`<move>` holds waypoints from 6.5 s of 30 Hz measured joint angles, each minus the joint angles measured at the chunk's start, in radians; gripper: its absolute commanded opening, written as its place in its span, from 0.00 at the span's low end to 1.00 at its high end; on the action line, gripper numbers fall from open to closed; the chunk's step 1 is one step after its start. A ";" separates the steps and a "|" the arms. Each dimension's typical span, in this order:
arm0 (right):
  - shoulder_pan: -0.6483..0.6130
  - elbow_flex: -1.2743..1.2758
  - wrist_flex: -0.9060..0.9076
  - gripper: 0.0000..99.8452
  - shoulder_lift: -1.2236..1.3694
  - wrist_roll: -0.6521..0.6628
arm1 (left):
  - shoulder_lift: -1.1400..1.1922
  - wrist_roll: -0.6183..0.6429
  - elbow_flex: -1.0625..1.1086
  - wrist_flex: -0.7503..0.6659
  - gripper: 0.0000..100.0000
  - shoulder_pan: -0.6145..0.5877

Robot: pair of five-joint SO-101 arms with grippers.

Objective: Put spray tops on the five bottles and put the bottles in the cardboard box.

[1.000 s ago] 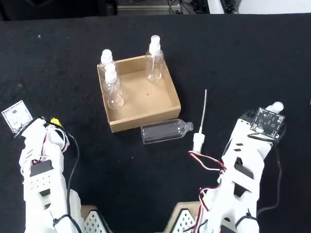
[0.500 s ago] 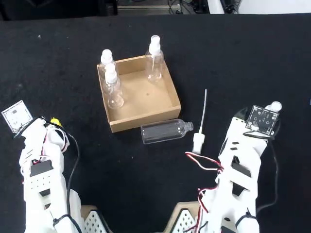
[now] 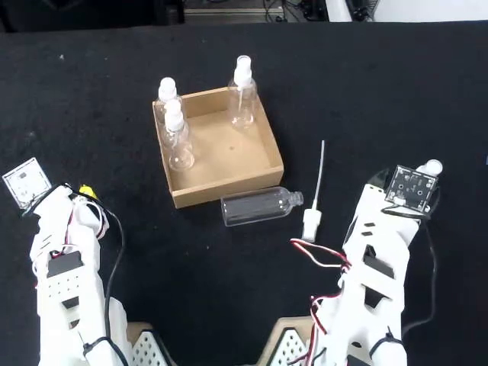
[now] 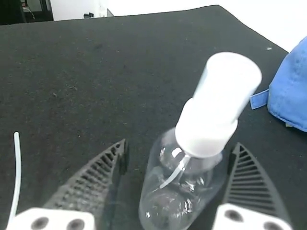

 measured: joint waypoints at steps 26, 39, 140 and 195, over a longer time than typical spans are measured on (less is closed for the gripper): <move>0.008 0.000 0.000 0.29 0.000 0.066 | 0.000 0.000 0.011 0.000 0.09 0.000; 0.015 0.000 0.000 0.29 0.000 0.066 | 0.000 0.000 0.015 0.000 0.09 0.000; -0.792 -0.166 0.118 0.02 -0.311 -0.175 | 0.000 0.000 0.015 0.000 0.09 0.002; -0.864 -0.488 -0.443 0.10 0.842 -0.173 | 0.000 0.000 0.015 0.000 0.09 0.002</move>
